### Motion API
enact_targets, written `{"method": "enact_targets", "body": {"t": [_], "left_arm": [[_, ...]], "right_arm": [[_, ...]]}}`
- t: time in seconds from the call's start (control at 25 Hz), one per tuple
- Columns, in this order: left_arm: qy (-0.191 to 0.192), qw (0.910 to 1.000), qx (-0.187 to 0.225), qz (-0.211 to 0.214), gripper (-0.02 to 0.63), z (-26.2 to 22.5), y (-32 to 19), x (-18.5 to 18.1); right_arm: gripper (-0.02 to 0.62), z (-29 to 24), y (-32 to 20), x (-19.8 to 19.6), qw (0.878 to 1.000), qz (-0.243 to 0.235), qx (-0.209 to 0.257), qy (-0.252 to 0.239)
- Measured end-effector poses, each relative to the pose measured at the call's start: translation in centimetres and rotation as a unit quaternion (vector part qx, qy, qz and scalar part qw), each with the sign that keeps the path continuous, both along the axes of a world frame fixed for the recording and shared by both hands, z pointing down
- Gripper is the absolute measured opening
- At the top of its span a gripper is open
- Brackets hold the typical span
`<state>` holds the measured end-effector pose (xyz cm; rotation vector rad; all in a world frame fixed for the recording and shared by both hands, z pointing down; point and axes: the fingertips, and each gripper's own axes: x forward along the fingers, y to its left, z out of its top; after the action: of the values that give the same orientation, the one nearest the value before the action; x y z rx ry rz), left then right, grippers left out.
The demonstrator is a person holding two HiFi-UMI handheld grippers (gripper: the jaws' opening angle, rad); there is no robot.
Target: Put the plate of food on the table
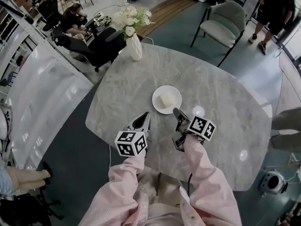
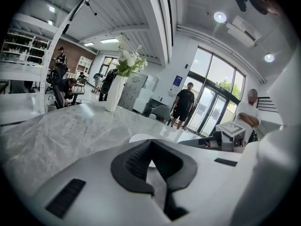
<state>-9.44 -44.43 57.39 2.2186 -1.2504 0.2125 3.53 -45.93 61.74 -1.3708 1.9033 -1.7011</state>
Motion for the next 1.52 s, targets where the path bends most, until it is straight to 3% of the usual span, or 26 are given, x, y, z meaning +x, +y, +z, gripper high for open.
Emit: {"method": "enact_targets", "body": {"t": [0.24,0.4,0.64,1.04,1.52], "left_arm": [[0.004,0.9994,0.026,0.024,-0.002,-3.1,1.3,0.7],[0.005,0.9980,0.048,0.041,-0.002,-5.4,2.5,1.2],[0.001,0.9947,0.083,0.060,-0.002,-8.7,4.0,1.3],[-0.017,0.9855,0.154,0.070,-0.002,-13.6,5.6,0.9],[-0.024,0.9776,0.204,0.048,-0.002,-17.2,6.7,-0.4]], "right_arm": [[0.015,-3.8,2.3,-0.2,0.995,-0.057,0.060,0.057],[0.005,-6.8,4.0,0.1,0.987,-0.082,0.110,0.089],[0.005,-11.8,5.7,0.6,0.962,-0.109,0.198,0.153],[0.005,-18.6,7.9,0.7,0.894,-0.115,0.346,0.260],[0.005,-22.2,9.4,2.1,0.871,-0.082,0.392,0.283]]}}
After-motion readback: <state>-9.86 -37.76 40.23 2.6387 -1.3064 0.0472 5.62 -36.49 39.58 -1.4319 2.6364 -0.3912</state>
